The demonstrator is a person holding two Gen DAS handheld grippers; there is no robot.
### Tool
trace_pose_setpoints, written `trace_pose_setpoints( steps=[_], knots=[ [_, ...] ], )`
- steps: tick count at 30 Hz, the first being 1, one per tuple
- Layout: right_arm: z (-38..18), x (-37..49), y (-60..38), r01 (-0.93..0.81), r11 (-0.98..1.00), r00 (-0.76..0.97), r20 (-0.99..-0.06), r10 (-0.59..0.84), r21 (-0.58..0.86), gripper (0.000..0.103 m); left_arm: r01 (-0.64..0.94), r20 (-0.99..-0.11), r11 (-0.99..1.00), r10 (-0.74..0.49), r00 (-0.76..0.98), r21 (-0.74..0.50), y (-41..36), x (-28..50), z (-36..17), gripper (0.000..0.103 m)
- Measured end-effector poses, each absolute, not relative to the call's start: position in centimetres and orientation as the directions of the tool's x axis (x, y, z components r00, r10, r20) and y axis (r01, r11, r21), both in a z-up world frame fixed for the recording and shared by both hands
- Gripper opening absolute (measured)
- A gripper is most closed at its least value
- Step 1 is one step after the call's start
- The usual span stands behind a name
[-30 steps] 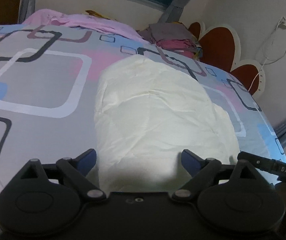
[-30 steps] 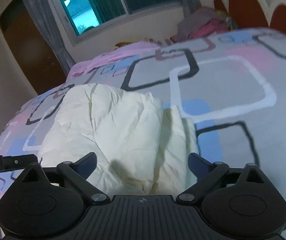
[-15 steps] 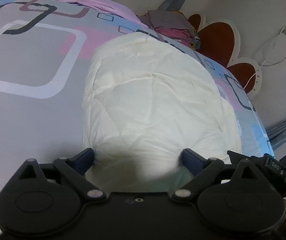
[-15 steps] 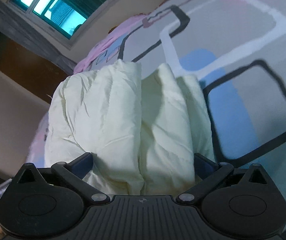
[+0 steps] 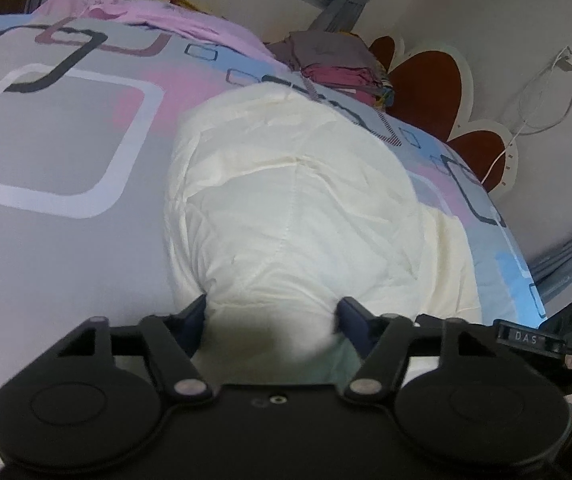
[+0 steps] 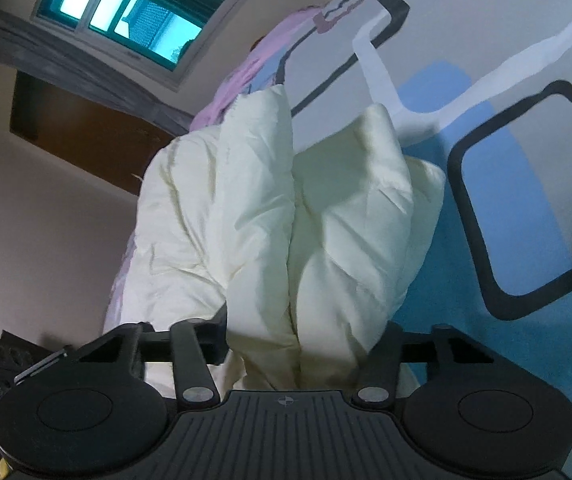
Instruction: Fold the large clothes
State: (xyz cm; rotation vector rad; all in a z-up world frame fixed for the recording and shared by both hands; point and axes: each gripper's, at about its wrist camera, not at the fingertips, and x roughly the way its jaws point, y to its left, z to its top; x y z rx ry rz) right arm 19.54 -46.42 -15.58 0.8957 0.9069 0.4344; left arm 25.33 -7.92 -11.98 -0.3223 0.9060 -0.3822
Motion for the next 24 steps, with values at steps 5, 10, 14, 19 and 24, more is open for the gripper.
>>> trace_pose_setpoints(
  steps=[5,10,14,19,24],
  knots=[
    [-14.6,19.9,-45.4,0.008,0.536,0.570,-0.444,0.691,0.844,0.041,0.182,-0.687,0.891,-0.439,0.579,-0.416,-7.1,25.1,-10.1,0.059],
    [-13.6,21.1,-42.7,-0.025,0.518,0.554,-0.420,0.719,0.855,0.041,0.175,-0.677,0.907,-0.405,0.615,-0.383,-4.7,25.0,-8.3,0.059],
    [-12.4,22.4,-38.8,-0.069,0.512,0.550,-0.395,0.736,0.857,0.041,0.171,-0.658,0.912,-0.390,0.644,-0.373,-1.2,25.2,-7.3,0.059],
    [-10.9,24.1,-31.4,-0.104,0.511,0.552,-0.378,0.743,0.853,0.041,0.153,-0.635,0.909,-0.383,0.671,-0.387,5.3,25.9,-6.6,0.059],
    [-9.9,25.7,-22.3,-0.106,0.511,0.567,-0.370,0.736,0.853,0.041,0.160,-0.616,0.900,-0.399,0.679,-0.406,13.8,27.4,-6.0,0.059]
  ],
)
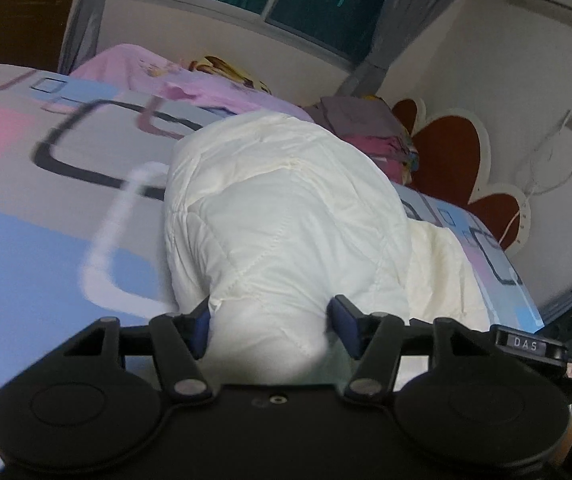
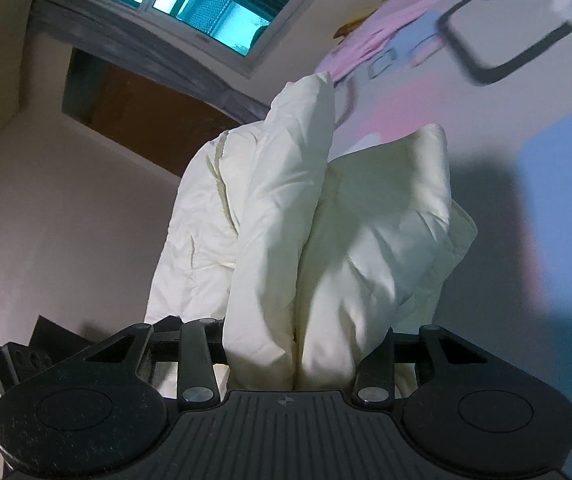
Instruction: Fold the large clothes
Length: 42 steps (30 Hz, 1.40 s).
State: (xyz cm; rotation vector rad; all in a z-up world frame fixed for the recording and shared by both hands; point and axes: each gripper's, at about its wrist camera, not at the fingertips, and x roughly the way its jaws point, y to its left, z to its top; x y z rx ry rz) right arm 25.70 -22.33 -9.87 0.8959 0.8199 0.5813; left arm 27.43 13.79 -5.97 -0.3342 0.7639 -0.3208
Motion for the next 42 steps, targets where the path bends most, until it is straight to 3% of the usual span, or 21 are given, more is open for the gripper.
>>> trace_pose_setpoints(
  steps=[6,14,21,25,27,31,38,42],
  knots=[
    [-10.1,29.1,-12.0,-0.120,0.478,0.552,-0.341,0.760,0.870,0.041,0.136,-0.612,0.920,-0.349,0.710,-0.367,23.5,29.1,-5.1,0.059],
    [-11.7,33.3,-4.9,-0.150,0.487,0.503,-0.358,0.787,0.861,0.041,0.103,-0.609,0.955,-0.259,0.750,-0.280,29.3,30.7,-6.0,0.059],
    [-13.6,35.4,-4.2,-0.100,0.541,0.508,-0.425,0.749,0.835,0.043,0.110,-0.605,0.982,-0.180,0.775,-0.152,28.3,30.9,-9.2,0.061],
    [-15.0,35.0,-4.4,-0.048,0.631,0.545,-0.509,0.666,0.775,0.062,0.116,-0.598,0.988,-0.157,0.786,-0.106,27.6,30.2,-10.4,0.068],
    [-15.4,34.3,-4.2,-0.043,0.654,0.548,-0.529,0.648,0.755,0.065,0.133,-0.595,0.988,-0.150,0.790,-0.072,27.4,30.4,-11.2,0.070],
    [-14.2,33.6,-4.1,-0.001,0.673,0.552,-0.560,0.617,0.740,0.065,0.142,-0.614,0.984,-0.176,0.769,-0.104,28.4,30.6,-11.2,0.075],
    [-9.9,31.1,-4.8,-0.035,0.691,0.627,-0.522,0.578,0.722,0.065,0.145,-0.622,0.981,-0.192,0.759,-0.125,30.8,28.8,-9.1,0.071],
    [-11.0,29.8,-3.9,0.008,0.759,0.609,-0.605,0.513,0.651,0.065,0.152,-0.641,0.980,-0.201,0.741,-0.133,30.6,26.8,-8.7,0.074]
  ],
)
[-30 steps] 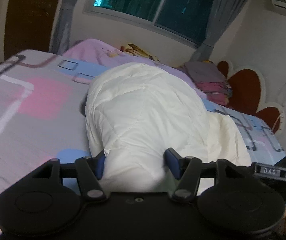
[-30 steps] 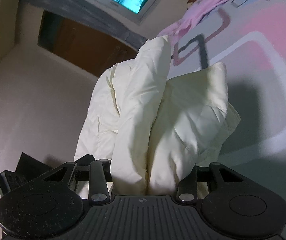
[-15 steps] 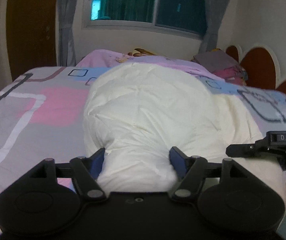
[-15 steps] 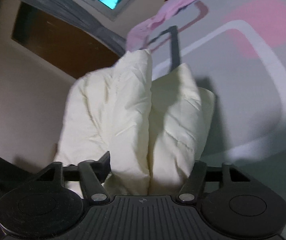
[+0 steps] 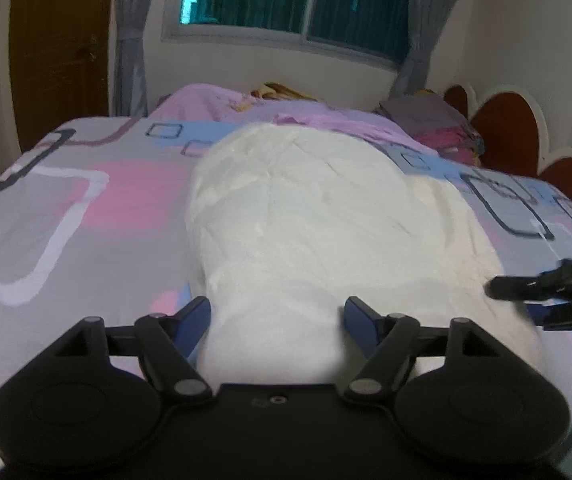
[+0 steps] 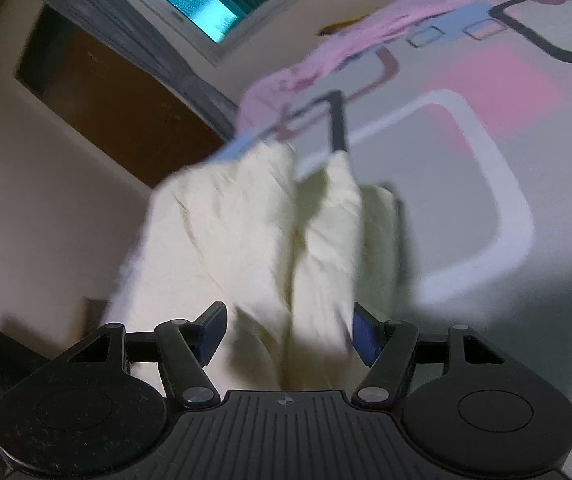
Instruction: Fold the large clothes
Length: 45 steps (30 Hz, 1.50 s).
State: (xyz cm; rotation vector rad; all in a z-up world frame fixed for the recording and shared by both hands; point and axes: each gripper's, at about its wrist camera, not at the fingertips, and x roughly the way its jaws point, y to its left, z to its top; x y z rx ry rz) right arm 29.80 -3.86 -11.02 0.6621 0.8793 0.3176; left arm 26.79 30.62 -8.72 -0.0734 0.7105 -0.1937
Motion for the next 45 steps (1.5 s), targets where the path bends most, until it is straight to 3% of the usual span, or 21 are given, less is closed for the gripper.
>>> trace_pose_setpoints(
  steps=[8,19,21,32,35,45],
  knots=[
    [-13.2,29.6,-3.4,0.076,0.777,0.587,-0.658,0.472,0.625,0.065,0.129,-0.678,0.985,-0.172,0.714,-0.113,30.1,26.9,-10.2,0.081],
    [-8.3,25.5,-2.6,-0.023,0.846,0.639,-0.643,0.422,0.532,0.069,0.024,-0.702,0.995,-0.083,0.707,-0.094,29.5,25.1,-7.3,0.102],
    [-7.6,24.5,-2.2,-0.046,0.869,0.651,-0.645,0.400,0.493,0.083,0.018,-0.696,0.995,-0.079,0.713,-0.095,29.2,24.2,-6.6,0.103],
    [-2.0,14.3,-0.8,-0.197,0.914,0.732,-0.567,0.377,0.354,0.085,-0.053,-0.653,0.998,0.023,0.757,-0.027,26.1,15.2,-1.8,0.103],
    [-0.6,10.8,-0.7,-0.206,0.921,0.756,-0.543,0.365,0.332,0.098,-0.059,-0.624,0.998,0.044,0.780,-0.004,25.1,11.5,-0.7,0.103],
    [2.8,-0.1,-1.1,-0.217,0.930,0.803,-0.487,0.343,0.298,0.099,-0.054,-0.599,0.999,0.044,0.799,0.003,22.9,0.9,1.5,0.103]
  ],
)
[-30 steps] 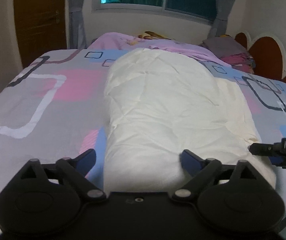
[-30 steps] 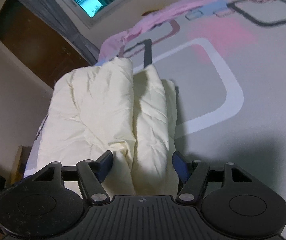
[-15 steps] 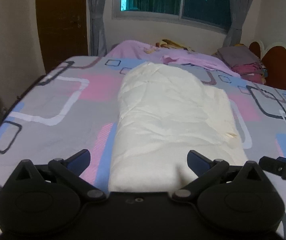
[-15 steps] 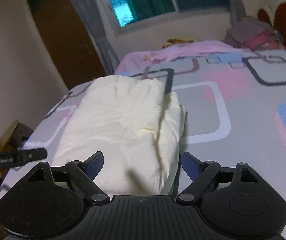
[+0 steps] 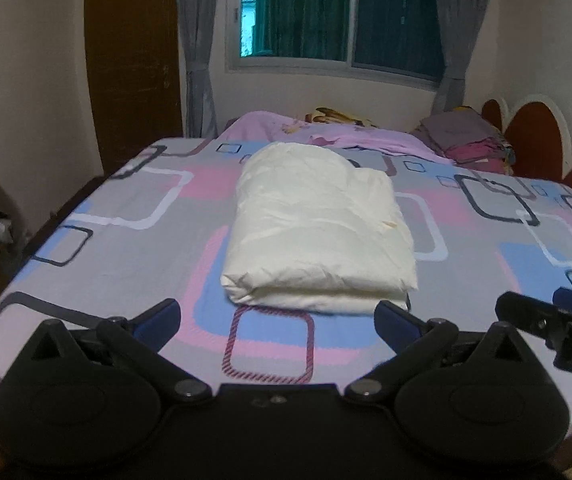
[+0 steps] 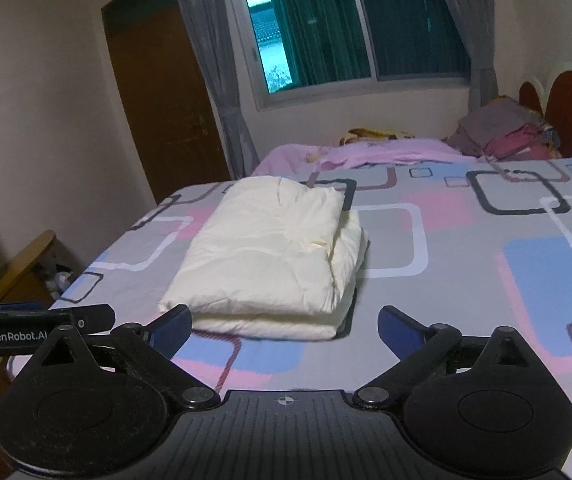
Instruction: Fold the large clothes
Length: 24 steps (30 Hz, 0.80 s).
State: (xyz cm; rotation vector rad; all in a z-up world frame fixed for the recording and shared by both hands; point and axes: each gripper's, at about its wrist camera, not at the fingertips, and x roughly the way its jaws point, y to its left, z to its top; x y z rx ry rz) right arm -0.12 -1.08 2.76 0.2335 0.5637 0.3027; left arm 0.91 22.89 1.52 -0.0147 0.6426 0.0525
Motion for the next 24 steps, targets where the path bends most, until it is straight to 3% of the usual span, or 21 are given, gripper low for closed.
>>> trace_pose_setpoints(
  steps=[3,10,24],
  knots=[
    [3.4,-2.5,-1.1,-0.211,0.932,0.817,-0.471,0.334,0.294,0.099,-0.045,-0.582,0.998,0.059,0.811,0.037,22.6,-1.3,1.9,0.103],
    [4.7,-5.9,-1.1,-0.191,0.938,0.848,-0.433,0.306,0.288,0.099,-0.069,-0.587,0.998,0.048,0.808,-0.013,23.7,-4.0,2.5,0.103],
    [5.1,-6.7,-0.7,-0.202,0.934,0.850,-0.421,0.317,0.295,0.099,-0.096,-0.579,0.995,0.070,0.812,-0.014,24.5,-5.5,3.0,0.103]
  ],
)
